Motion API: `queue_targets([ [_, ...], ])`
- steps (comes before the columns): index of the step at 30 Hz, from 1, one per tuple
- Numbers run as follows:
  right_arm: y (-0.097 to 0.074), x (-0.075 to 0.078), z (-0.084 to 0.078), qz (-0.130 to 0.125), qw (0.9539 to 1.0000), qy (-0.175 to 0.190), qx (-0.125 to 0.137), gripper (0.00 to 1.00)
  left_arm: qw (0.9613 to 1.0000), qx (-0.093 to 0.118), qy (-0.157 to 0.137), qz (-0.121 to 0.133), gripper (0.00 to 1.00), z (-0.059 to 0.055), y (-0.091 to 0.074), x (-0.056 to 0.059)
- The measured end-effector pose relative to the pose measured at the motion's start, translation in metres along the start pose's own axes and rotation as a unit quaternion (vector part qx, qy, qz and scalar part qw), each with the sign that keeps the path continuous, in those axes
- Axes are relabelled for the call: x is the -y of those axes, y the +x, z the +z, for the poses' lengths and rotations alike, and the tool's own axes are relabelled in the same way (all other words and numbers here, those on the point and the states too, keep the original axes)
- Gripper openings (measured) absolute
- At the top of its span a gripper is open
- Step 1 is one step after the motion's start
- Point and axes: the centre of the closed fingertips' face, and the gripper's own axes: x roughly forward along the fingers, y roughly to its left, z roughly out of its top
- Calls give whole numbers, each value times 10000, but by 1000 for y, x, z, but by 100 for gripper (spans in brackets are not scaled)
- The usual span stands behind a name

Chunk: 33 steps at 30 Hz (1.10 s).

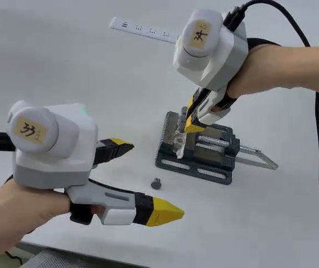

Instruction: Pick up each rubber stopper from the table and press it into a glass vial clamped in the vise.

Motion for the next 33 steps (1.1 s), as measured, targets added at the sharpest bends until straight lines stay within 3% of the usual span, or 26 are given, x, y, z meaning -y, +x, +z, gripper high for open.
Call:
queue_targets([
  [8, -1, 3, 5, 183, 9997, 82, 122, 3, 10000, 6, -36, -1, 93, -1, 0, -1],
  [33, 3, -1, 9, 498, 9984, 205, 156, 0, 9999, -37, -117, 6, 92, -5, -1, -5],
])
